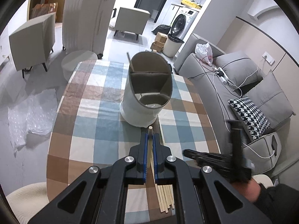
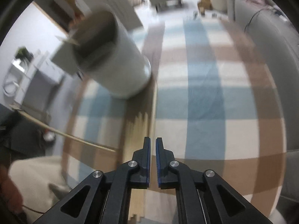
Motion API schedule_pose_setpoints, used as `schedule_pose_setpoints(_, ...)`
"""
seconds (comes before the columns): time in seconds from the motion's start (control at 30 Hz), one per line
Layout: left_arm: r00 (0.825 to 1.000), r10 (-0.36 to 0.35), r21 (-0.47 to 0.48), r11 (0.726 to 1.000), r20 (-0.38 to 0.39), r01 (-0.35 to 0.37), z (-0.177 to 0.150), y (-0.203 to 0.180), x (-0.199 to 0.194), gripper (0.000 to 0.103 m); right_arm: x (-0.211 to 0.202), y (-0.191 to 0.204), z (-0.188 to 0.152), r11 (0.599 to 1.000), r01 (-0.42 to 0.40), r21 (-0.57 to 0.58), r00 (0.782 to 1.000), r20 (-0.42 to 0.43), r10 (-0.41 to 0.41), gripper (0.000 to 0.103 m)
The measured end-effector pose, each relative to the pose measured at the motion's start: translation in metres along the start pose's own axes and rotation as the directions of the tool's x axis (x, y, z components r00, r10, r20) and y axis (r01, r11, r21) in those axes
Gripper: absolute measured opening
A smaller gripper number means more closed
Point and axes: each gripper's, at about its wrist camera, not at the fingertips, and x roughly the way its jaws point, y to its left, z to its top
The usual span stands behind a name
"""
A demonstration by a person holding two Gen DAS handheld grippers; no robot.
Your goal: Organize utensils
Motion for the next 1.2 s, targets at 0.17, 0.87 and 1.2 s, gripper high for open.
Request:
schedule_pose_setpoints(0.17,0.999,-0.025,-0.025,0.999,-0.036,0.024,0.006,0.007,0.006,0.001,0.049,0.009,0.021,0.997,0.062,-0.044,0.995,-0.076,-0.065,0.014)
schedule_pose_setpoints(0.87,0.998,-0.04,-0.061,0.997,-0.047,0.037,0.021,0.021,0.002,0.001,0.063,0.043,0.011,0.947,0.258,-0.193,0.966,0.071,-0.249,0.004)
schedule_pose_setpoints(1.2,1.0,-0.026,-0.008,1.0,-0.012,0.026,0.015,0.006,-0.006,0.001,-0.045,0.021,0.007,1.0,0.001,-0.025,0.945,0.327,0.007,0.004)
